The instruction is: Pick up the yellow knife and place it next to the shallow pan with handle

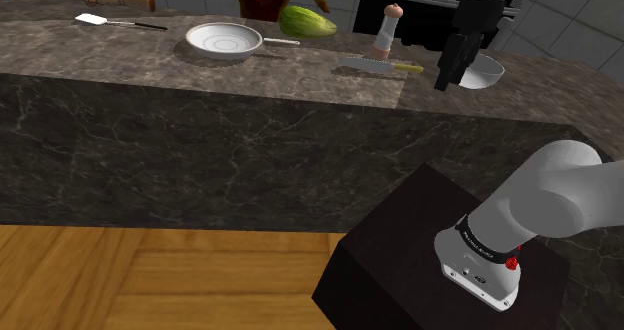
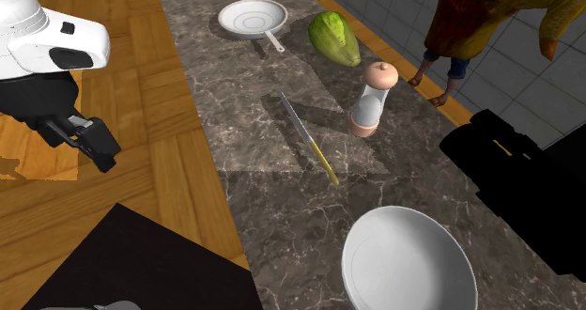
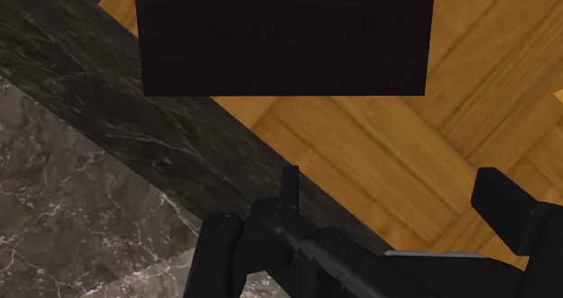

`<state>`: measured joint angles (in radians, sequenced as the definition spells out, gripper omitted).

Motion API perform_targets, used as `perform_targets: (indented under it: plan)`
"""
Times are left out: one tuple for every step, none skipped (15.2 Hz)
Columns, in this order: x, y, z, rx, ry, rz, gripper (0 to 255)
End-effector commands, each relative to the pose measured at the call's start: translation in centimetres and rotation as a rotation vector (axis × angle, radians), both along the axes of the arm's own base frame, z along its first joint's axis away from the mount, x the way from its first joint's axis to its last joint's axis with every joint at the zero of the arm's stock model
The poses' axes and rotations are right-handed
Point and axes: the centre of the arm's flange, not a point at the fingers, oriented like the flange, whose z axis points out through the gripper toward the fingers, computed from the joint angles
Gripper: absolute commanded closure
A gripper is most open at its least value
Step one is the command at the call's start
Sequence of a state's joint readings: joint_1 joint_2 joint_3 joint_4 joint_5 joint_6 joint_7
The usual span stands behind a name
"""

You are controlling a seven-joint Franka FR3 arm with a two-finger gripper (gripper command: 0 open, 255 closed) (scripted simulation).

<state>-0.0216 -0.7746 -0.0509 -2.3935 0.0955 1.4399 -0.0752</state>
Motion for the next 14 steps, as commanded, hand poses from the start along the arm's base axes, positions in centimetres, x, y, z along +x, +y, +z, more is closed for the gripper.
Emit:
perform_targets:
  plan:
    - [0.0,0.0,0.0,0.0,0.0,0.0,0]
    - [0.4,-1.0,-0.5,-0.001,-0.01,0.026,0]
    - [0.8,-2.0,-1.0,-0.003,-0.021,0.052,0]
    - [1.3,-3.0,-1.4,-0.004,-0.031,0.078,0]
    - [1.8,-4.0,-1.9,-0.005,-0.041,0.104,0]
    - [2.3,-5.0,-2.4,-0.007,-0.052,0.131,0]
    - [2.9,-5.9,-2.8,-0.008,-0.062,0.157,0]
    - [3.5,-6.9,-3.3,-0.009,-0.072,0.183,0]
    - [4.1,-7.8,-3.7,-0.011,-0.083,0.209,0]
    - [4.7,-8.7,-4.1,-0.012,-0.093,0.235,0]
    - [5.4,-9.6,-4.5,-0.014,-0.103,0.261,0]
    - [6.1,-10.5,-5.0,-0.015,-0.114,0.287,0]
    - [6.8,-11.4,-5.4,-0.016,-0.124,0.313,0]
    - [7.6,-12.2,-5.8,-0.018,-0.134,0.339,0]
